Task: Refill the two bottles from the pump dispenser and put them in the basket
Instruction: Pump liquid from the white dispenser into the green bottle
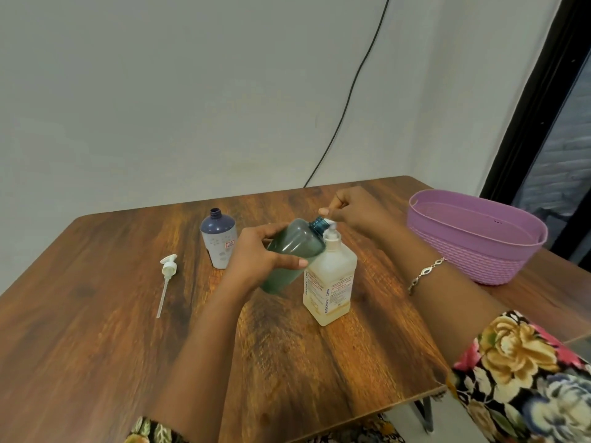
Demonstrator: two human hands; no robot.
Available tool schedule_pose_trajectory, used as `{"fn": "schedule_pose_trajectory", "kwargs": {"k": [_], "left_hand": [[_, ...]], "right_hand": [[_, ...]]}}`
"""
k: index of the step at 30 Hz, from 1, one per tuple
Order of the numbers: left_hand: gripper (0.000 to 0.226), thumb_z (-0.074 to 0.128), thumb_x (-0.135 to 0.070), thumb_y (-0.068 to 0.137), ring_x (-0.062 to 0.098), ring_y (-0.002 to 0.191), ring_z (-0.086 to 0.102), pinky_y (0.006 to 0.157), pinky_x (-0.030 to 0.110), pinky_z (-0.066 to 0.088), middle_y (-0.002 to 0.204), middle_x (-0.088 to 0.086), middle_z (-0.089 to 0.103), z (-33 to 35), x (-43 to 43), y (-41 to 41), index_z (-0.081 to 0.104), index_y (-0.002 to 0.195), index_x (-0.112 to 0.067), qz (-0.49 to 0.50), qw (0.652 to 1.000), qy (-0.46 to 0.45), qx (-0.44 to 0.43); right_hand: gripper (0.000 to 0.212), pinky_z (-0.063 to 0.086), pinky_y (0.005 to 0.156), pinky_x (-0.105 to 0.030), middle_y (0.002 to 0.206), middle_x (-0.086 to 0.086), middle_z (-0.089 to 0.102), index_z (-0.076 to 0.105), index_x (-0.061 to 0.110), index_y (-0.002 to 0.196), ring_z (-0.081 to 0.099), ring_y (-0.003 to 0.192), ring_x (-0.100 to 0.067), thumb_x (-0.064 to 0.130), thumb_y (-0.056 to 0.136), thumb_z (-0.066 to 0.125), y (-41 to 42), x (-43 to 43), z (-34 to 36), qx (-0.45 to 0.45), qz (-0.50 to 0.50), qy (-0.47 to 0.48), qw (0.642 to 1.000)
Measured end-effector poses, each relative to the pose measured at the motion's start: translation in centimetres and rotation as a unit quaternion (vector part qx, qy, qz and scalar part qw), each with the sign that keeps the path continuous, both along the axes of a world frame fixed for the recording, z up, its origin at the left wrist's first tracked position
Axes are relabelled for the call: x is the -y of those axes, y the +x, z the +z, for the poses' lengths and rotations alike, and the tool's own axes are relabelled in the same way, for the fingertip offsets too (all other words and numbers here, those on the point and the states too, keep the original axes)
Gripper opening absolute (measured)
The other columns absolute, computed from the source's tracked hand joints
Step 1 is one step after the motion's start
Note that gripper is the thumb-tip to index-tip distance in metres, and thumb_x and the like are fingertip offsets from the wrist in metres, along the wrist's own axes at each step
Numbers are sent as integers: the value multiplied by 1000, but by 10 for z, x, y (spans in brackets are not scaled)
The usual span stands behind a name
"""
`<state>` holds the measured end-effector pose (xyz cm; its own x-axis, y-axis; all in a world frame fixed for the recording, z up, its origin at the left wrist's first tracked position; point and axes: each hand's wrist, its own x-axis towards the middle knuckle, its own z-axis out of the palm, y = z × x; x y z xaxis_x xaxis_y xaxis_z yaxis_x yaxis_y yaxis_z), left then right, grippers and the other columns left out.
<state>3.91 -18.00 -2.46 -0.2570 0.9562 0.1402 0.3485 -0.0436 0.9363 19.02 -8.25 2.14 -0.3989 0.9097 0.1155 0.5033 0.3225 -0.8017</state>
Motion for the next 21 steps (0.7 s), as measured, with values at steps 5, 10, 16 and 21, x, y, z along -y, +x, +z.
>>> {"fn": "schedule_pose_trajectory", "kwargs": {"k": [5, 10, 16, 21], "left_hand": [[73, 83, -12, 59, 20, 109, 52, 96, 43, 43, 118, 0, 59, -7, 3, 3, 57, 127, -16, -6, 1000, -10, -2], [68, 82, -8, 60, 21, 108, 52, 96, 43, 44, 110, -4, 59, 5, 2, 2, 58, 124, -17, -7, 1000, -2, 1], [68, 82, -7, 59, 20, 107, 53, 92, 39, 43, 112, -3, 60, -1, -1, 0, 59, 122, -16, -1, 1000, -6, 5], [71, 82, -8, 59, 20, 107, 52, 96, 44, 43, 115, -1, 60, -8, 2, 3, 58, 125, -15, -6, 1000, -11, 7]], "right_hand": [[28, 39, 64, -20, 73, 8, 55, 49, 14, 63, 48, 68, 0, 16, 87, 63, 1, -1, -3, 43, 7, 13, 999], [24, 46, 83, -30, 78, 1, 60, 54, 14, 64, 57, 88, -16, 16, 84, 67, 1, -3, 9, 6, -5, -14, 1000], [28, 41, 54, -14, 68, 8, 55, 49, 13, 64, 48, 63, 5, 8, 88, 60, 0, -2, -1, 3, 2, -16, 1000], [28, 37, 60, -19, 71, 6, 52, 47, 16, 64, 45, 65, -4, 19, 88, 61, 1, 1, -6, 15, 18, 11, 1000]]}}
